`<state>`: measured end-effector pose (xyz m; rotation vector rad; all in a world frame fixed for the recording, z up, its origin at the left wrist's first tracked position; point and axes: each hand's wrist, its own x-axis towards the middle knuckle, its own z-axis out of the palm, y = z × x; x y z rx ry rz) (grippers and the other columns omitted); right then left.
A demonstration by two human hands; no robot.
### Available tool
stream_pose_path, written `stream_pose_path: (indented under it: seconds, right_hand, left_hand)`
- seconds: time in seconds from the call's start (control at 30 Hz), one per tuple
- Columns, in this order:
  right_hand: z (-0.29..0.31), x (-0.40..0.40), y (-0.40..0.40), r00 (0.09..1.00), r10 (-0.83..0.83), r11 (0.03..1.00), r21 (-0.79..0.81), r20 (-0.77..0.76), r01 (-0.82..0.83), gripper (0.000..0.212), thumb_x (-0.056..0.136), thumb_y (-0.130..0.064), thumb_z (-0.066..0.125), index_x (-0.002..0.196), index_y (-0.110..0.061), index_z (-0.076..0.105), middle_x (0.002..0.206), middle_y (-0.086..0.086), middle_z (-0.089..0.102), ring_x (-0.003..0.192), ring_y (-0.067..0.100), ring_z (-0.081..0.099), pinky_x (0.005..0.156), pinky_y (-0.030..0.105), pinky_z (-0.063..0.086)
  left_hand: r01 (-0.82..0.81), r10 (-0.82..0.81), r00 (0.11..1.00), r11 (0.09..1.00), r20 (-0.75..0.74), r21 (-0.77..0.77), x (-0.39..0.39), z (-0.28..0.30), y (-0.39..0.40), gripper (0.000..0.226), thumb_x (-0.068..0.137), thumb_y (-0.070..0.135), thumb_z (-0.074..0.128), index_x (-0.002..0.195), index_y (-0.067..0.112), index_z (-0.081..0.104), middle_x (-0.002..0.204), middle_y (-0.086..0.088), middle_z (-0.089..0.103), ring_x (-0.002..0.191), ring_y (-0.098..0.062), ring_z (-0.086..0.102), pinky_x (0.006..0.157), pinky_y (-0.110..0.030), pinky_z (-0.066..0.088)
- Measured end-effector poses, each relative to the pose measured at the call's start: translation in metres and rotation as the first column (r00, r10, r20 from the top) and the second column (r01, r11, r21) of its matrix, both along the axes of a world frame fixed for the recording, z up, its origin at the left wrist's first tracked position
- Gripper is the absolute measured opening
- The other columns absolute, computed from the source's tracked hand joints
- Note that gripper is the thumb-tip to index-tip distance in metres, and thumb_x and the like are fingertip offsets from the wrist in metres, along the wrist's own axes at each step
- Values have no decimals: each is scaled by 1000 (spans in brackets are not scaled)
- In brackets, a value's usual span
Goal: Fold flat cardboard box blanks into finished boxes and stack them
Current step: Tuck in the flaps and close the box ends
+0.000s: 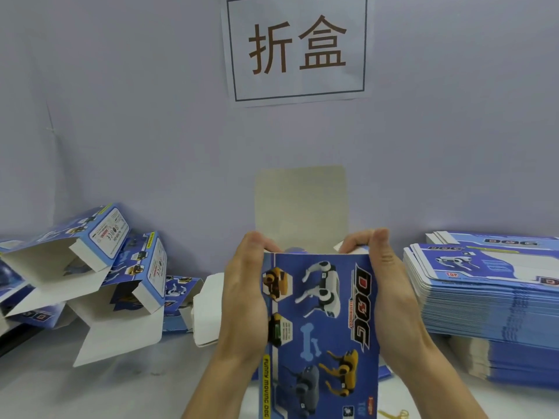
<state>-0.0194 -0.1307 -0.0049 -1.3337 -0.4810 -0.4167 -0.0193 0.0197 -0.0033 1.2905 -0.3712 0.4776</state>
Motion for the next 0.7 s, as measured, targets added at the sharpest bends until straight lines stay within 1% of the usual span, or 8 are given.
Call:
stream_pose_path:
  seconds: [0.13,0.2,0.27,0.37,0.43,0.47,0.57,0.7]
  right_hand:
    - [1,2,1,997,-51,999,-13,-50,50,31,83,-49,47,79,-20,54,61,11,55,56,26,58,52,35,47]
    - [-1,2,0,996,-26,1000,3,-90,26,17,78,-41,45,89,-36,57,57,6,52,51,21,57,44,30,46]
    - [-1,3,-2,992,4,999,34,-128,0,37,77,-39,43,108,-56,54,54,2,45,48,17,53,43,28,47]
    - [1,3,0,989,64,998,19,-133,-62,48,77,-37,42,114,-62,59,68,8,58,59,25,56,56,37,49]
    - [2,0,1,989,91,995,58,-112,-85,34,78,-34,44,102,-45,66,83,17,58,64,31,57,60,39,48]
    - [0,-1,1,991,105,990,101,-84,-96,25,81,-34,46,96,-33,66,86,17,58,64,31,59,58,37,48]
    - [-2,-5,3,995,100,973,212,-12,-95,33,87,-46,46,85,-16,60,84,13,67,64,28,68,51,33,53]
    - [-1,-4,-1,996,90,996,26,-13,-89,19,91,-31,61,85,-14,55,95,21,63,65,14,71,51,22,52]
  left_hand:
    - [-43,43,999,998,-5,35,0,6,1,34,89,33,51,74,5,38,73,-25,30,68,-32,33,59,-43,35]
    - [-41,41,999,997,-12,66,0,6,4,20,82,30,47,76,12,48,70,-19,36,64,-29,40,56,-39,37]
    - [-4,5,1000,999,-25,35,1,5,6,23,79,31,46,99,31,58,81,-24,48,65,-30,52,57,-40,45]
    - [77,-78,996,997,-46,-14,2,3,6,50,89,30,49,127,62,43,103,-19,62,82,-31,64,71,-50,53]
    - [51,-51,999,999,1,0,1,3,6,43,92,22,47,128,45,54,87,-2,63,75,-20,61,60,-40,53]
    - [58,-56,997,998,43,-26,-1,4,6,31,87,24,48,111,36,64,83,0,59,73,-24,54,56,-38,48]
    - [127,-111,988,979,104,-158,-2,1,10,35,78,46,52,83,13,62,112,-5,69,89,-33,66,63,-44,53]
    - [107,-103,989,994,109,-24,-4,2,14,32,70,49,63,79,19,60,123,0,67,101,-33,70,68,-46,60]
